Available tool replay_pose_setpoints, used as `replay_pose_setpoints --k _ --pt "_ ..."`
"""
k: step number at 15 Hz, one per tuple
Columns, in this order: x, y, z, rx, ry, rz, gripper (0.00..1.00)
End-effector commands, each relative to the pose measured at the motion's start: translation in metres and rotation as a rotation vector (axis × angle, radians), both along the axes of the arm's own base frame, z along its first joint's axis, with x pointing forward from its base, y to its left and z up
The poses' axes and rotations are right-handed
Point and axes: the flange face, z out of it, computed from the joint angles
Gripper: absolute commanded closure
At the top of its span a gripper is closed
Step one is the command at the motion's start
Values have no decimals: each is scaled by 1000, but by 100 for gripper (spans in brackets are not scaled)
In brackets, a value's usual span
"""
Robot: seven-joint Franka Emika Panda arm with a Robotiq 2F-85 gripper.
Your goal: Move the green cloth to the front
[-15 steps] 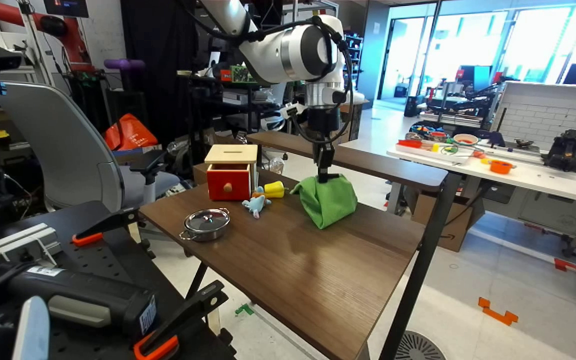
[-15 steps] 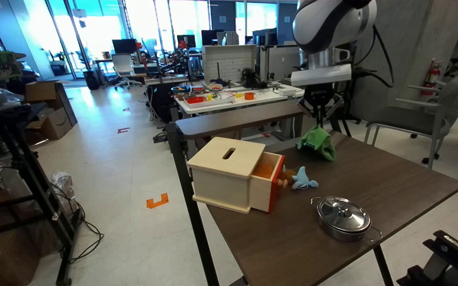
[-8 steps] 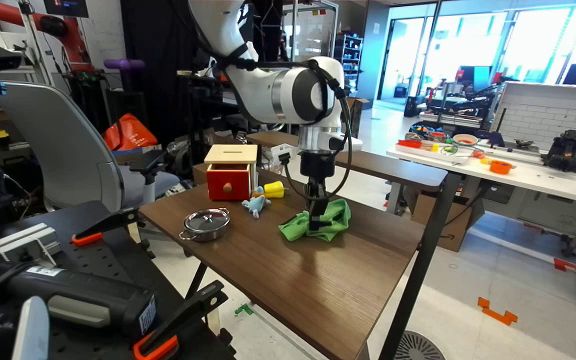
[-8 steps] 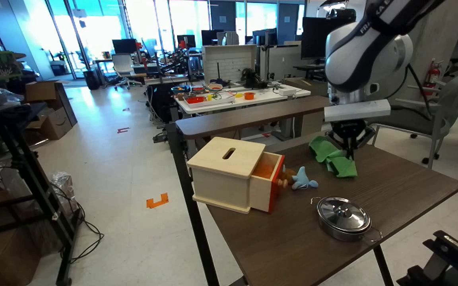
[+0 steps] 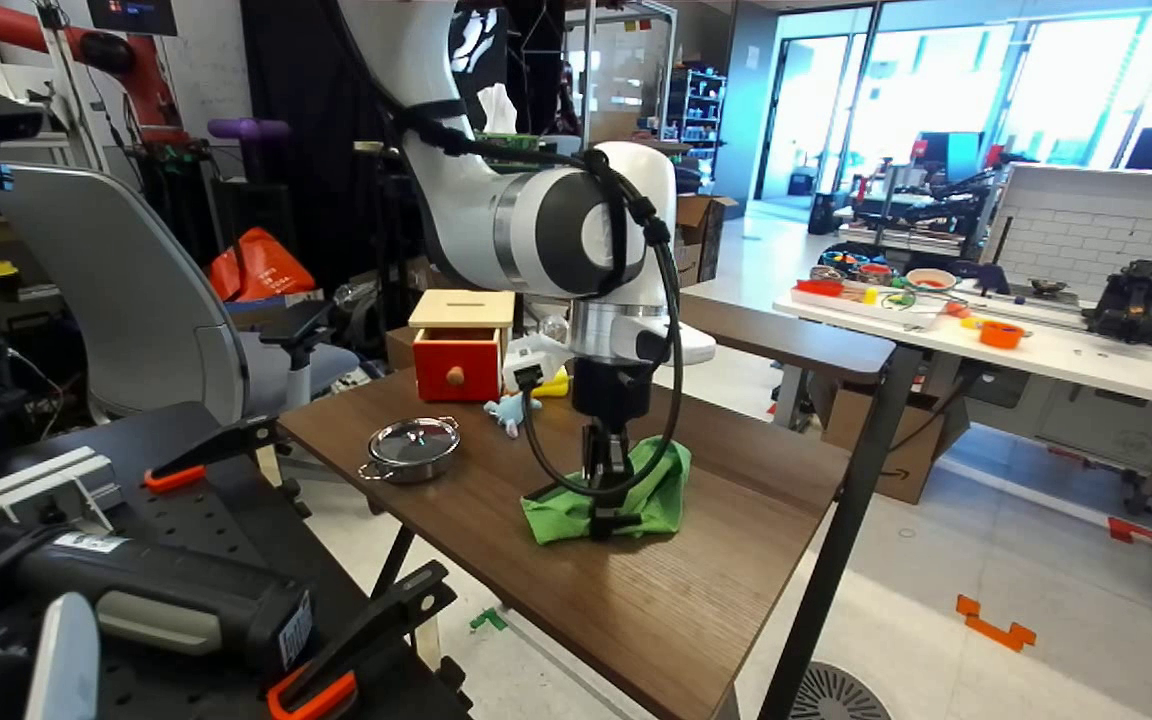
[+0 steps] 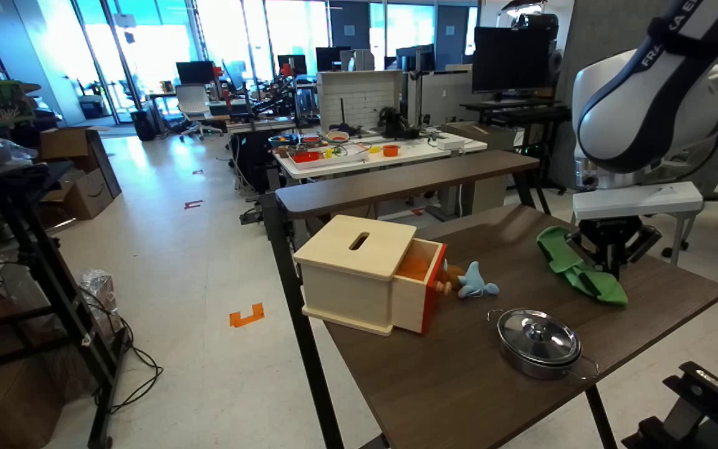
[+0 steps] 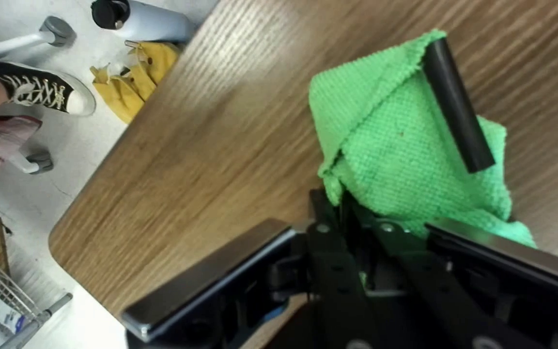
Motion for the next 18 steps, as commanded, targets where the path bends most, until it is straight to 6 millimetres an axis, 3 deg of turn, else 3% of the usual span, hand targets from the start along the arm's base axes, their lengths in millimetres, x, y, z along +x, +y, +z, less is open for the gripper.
replay_pose_setpoints --k 1,5,9,17,18 --pt "-28 -3 10 19 16 16 56" --pt "-39 -2 17 22 36 16 26" --pt "-47 1 48 37 12 30 1" --pt "-60 29 164 66 -181 77 0" --pt "-46 22 140 58 -129 51 0"
